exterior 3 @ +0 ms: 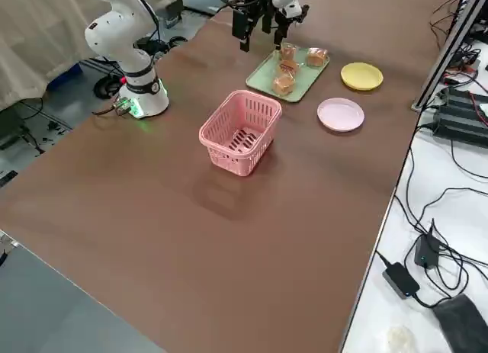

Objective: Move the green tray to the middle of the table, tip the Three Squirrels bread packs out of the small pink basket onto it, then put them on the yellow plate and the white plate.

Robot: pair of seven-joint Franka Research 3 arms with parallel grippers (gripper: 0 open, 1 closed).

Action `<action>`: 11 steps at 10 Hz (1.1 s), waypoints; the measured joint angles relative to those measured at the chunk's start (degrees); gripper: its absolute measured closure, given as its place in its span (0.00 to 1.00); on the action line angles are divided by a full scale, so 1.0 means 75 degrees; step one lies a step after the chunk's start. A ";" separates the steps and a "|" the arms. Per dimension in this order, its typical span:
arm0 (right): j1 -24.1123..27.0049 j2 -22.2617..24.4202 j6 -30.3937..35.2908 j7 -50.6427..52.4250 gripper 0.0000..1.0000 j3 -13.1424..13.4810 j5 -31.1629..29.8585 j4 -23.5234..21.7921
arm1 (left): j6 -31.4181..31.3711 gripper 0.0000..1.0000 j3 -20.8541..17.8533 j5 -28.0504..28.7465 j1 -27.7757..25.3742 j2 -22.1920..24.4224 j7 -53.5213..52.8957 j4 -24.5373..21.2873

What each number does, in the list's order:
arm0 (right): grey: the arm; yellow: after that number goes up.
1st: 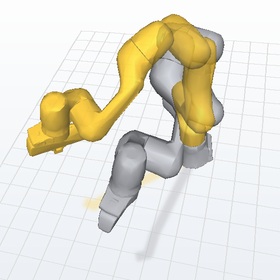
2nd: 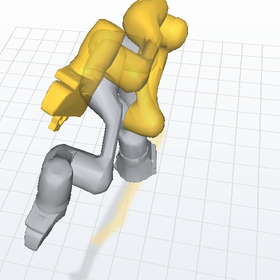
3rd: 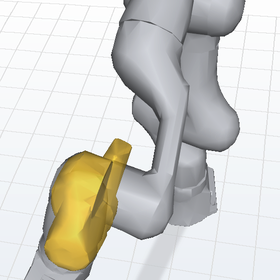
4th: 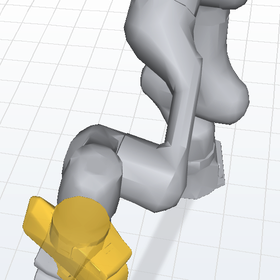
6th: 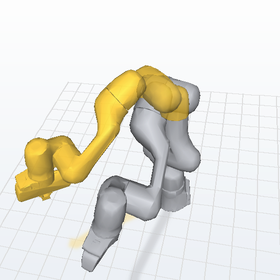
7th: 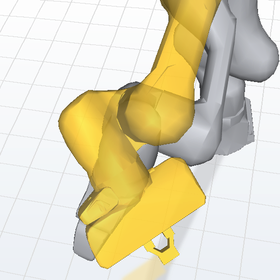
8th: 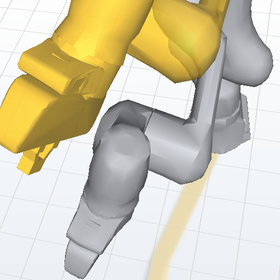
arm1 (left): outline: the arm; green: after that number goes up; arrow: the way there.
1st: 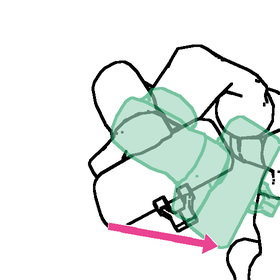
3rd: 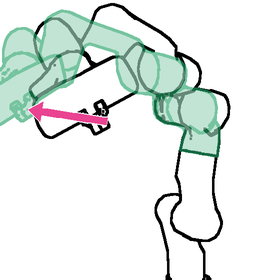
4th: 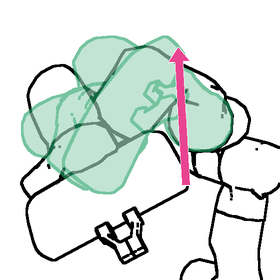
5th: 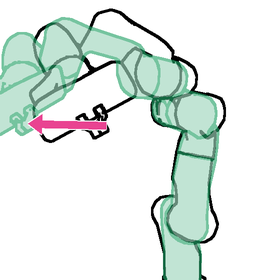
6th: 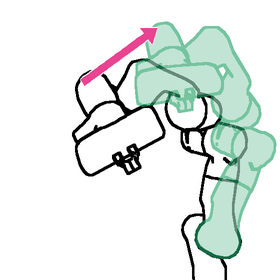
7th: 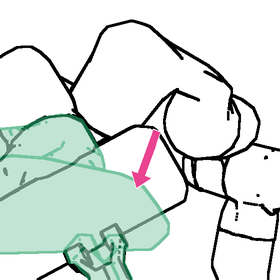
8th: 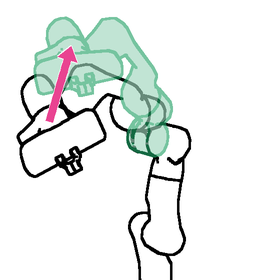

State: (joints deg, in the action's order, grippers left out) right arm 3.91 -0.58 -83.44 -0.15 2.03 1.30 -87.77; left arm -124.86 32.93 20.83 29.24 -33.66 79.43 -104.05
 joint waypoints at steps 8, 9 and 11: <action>0.0001 0.0000 0.0000 -0.0009 0.03 0.0000 0.0000 0.0000 | -0.0001 0.00 -0.0662 0.0004 -0.0154 -0.0353 -0.0094 -0.0073; 0.0001 0.0000 -0.0001 -0.0009 0.03 0.0000 0.0000 0.0000 | -0.0001 0.00 -0.0662 0.0004 -0.0153 -0.0353 -0.0094 -0.0074; 0.0002 0.0000 -0.0003 -0.0010 0.03 0.0000 -0.0001 0.0000 | -0.0007 0.00 -0.0666 0.0005 -0.0187 -0.0339 -0.0094 -0.0048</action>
State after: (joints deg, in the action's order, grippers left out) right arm 3.93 -0.58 -83.47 -0.23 2.03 1.30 -87.77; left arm -124.92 27.93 20.86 27.83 -36.19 78.72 -104.41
